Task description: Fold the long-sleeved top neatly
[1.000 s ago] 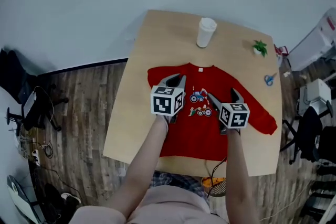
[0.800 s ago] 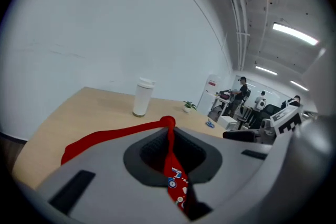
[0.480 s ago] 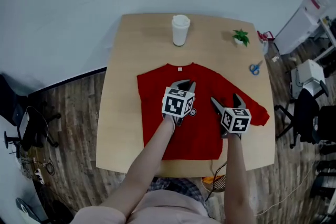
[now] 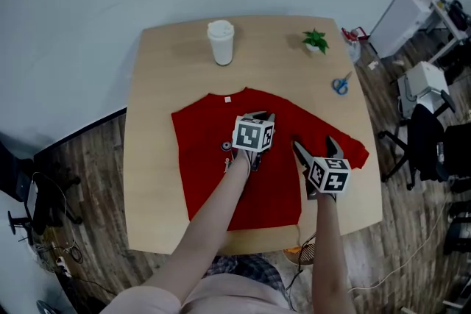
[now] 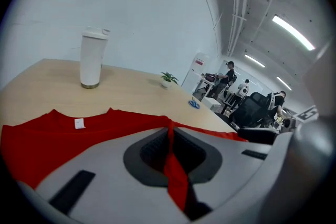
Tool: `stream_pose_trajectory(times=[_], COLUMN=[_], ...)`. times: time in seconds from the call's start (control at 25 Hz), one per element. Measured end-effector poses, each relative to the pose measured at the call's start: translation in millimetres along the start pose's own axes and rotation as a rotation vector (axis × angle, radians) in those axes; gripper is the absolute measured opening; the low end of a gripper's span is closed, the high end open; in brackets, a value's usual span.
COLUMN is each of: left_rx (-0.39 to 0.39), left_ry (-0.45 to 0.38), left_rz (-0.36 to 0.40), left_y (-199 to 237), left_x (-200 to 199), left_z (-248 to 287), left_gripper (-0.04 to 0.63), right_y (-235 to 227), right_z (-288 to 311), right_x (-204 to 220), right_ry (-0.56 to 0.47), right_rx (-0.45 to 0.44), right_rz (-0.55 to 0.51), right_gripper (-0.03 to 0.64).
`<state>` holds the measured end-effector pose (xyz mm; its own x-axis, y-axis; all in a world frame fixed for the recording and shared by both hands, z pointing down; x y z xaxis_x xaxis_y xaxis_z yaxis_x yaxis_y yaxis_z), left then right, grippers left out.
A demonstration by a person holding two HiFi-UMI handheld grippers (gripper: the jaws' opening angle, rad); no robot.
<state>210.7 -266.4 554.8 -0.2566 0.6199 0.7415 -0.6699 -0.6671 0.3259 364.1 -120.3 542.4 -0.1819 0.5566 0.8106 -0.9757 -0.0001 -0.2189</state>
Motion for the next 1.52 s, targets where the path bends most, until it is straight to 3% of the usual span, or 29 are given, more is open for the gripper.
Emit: stream_pose_trajectory(times=[0.32, 0.44, 0.56, 0.68, 1.04, 1.52], left_rx=[0.041, 0.145, 0.257, 0.304, 0.27, 0.367], left_ry=[0.081, 0.072, 0.076, 0.089, -0.035, -0.022], left_rz=[-0.003, 0.001, 0.034, 0.075, 0.129, 0.18], left_y=[-14, -25, -41, -52, -73, -148], left_x=[8, 8, 10, 12, -12, 1], left_z=[47, 54, 58, 58, 31, 37], left_gripper=[0.026, 0.112, 0.254, 0.311, 0.316, 0.344], right_y=[-38, -49, -56, -62, -89, -156], right_z=[-23, -28, -33, -39, -72, -130], right_x=[14, 18, 20, 20, 21, 48], right_ry=[-0.001, -0.009, -0.02, -0.034, -0.093, -0.097], right_rx=[0.064, 0.08, 0.09, 0.108, 0.189, 0.359], right_rz=[0.049, 0.066, 0.079, 0.095, 0.141, 0.215], right_gripper=[0.466, 0.466, 0.48, 0.485, 0.477, 0.416])
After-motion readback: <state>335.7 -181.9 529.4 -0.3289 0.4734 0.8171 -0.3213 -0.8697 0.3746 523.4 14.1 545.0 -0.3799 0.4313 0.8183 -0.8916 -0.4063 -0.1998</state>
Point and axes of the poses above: the fingertips, and each gripper's own axes: z forward along the fingers, y to its left, x out of its underside, the point moved 8 cm from there along -z, backward along the fingers, and after that the axes turned 3 degrees about -x, right-handed, at the moved point
